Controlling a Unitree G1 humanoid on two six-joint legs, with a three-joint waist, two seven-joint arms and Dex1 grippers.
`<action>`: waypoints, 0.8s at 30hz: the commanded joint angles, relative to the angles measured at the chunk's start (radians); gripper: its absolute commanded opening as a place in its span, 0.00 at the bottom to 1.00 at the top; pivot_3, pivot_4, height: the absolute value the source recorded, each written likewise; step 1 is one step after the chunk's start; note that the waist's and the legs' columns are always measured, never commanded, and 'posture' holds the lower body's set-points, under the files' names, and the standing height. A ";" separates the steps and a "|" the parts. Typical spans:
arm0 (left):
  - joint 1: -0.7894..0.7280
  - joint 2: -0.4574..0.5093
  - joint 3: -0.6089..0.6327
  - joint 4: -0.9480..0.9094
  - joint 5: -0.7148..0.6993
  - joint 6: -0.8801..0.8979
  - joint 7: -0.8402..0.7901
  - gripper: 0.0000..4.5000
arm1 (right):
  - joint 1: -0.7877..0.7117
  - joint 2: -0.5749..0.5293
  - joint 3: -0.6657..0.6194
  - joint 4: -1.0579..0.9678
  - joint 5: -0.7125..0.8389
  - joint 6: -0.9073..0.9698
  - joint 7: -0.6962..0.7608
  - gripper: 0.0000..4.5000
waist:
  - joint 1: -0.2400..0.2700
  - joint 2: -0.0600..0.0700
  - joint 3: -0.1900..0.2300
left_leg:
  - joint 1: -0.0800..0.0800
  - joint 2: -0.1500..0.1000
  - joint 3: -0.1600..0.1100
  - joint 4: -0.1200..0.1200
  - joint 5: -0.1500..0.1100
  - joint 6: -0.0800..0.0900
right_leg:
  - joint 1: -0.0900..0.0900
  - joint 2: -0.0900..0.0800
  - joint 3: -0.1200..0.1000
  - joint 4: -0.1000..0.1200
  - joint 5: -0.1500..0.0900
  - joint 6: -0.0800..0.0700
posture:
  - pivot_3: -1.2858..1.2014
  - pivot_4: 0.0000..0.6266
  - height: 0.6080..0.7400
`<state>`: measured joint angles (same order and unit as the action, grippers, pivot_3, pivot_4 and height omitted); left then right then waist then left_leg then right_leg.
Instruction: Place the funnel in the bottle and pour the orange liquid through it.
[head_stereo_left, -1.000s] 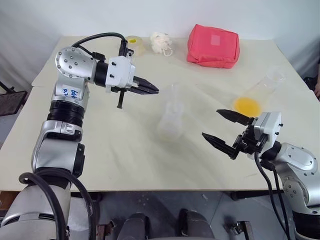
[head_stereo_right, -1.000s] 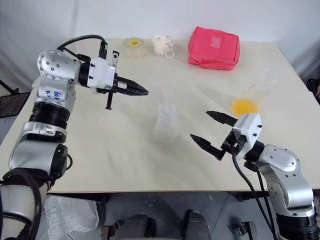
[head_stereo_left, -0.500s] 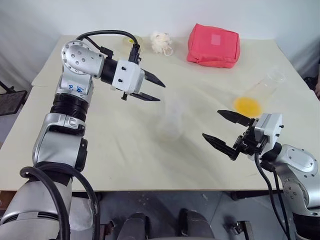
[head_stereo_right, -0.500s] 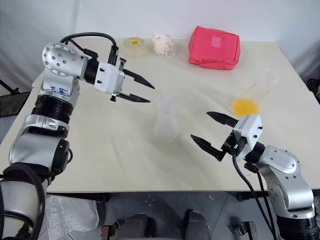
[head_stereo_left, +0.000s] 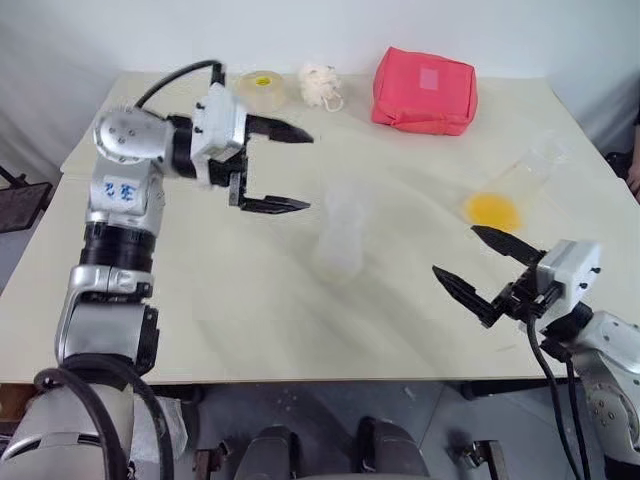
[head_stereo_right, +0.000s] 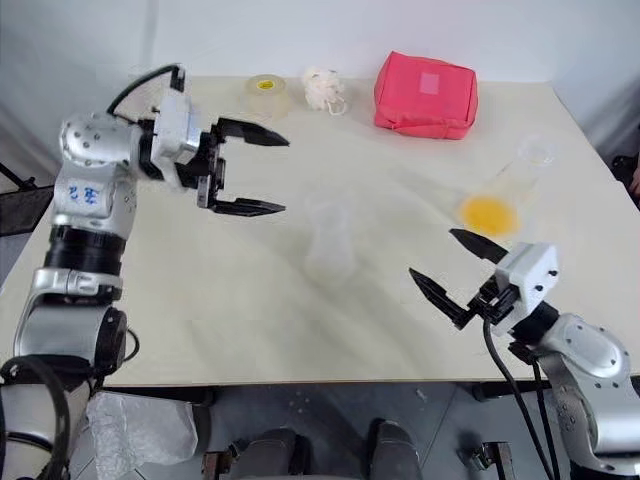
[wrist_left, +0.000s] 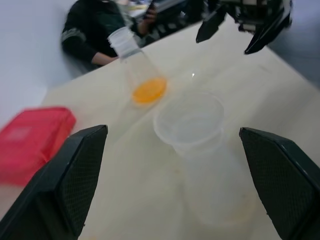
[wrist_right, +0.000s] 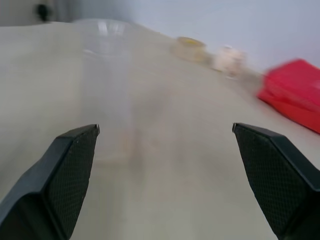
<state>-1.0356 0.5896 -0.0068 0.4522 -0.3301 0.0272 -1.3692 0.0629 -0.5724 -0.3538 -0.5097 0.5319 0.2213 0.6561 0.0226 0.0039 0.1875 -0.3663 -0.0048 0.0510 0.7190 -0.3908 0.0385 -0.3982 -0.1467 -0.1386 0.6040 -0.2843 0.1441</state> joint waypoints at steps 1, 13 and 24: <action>0.085 0.005 0.090 -0.138 -0.101 0.132 0.091 1.00 | 0.023 0.032 -0.076 -0.066 -0.094 0.057 -0.203 1.00 | 0.003 0.000 0.000 | 0.000 0.001 -0.001 0.001 0.000 0.000 | 0.000 -0.001 0.000 0.000 0.000 0.000 | 0.52 0.24 1.00; 0.364 0.022 0.133 -0.267 -0.167 0.270 0.120 1.00 | -0.166 0.074 -0.120 0.131 -0.209 0.148 -0.470 1.00 | -0.004 0.002 0.000 | 0.001 -0.001 -0.001 0.001 0.000 0.000 | 0.000 0.000 0.004 0.002 0.000 0.000 | 0.52 0.24 1.00; 0.442 0.053 0.163 -0.315 -0.211 0.302 0.107 1.00 | -0.402 0.058 -0.104 0.370 -0.178 0.103 -0.444 1.00 | -0.004 0.004 0.000 | 0.001 0.000 -0.001 0.000 0.000 0.000 | 0.000 0.000 0.004 0.002 0.000 0.000 | 0.52 0.24 1.00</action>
<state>-0.6012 0.6389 0.1425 0.1564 -0.5408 0.3574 -1.2669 -0.3137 -0.4950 -0.4419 -0.1682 0.3589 0.3642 0.2056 0.0181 0.0077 0.1874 -0.3653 -0.0052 0.0503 0.7189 -0.3906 0.0382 -0.3981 -0.1469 -0.1345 0.6059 -0.2846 0.1438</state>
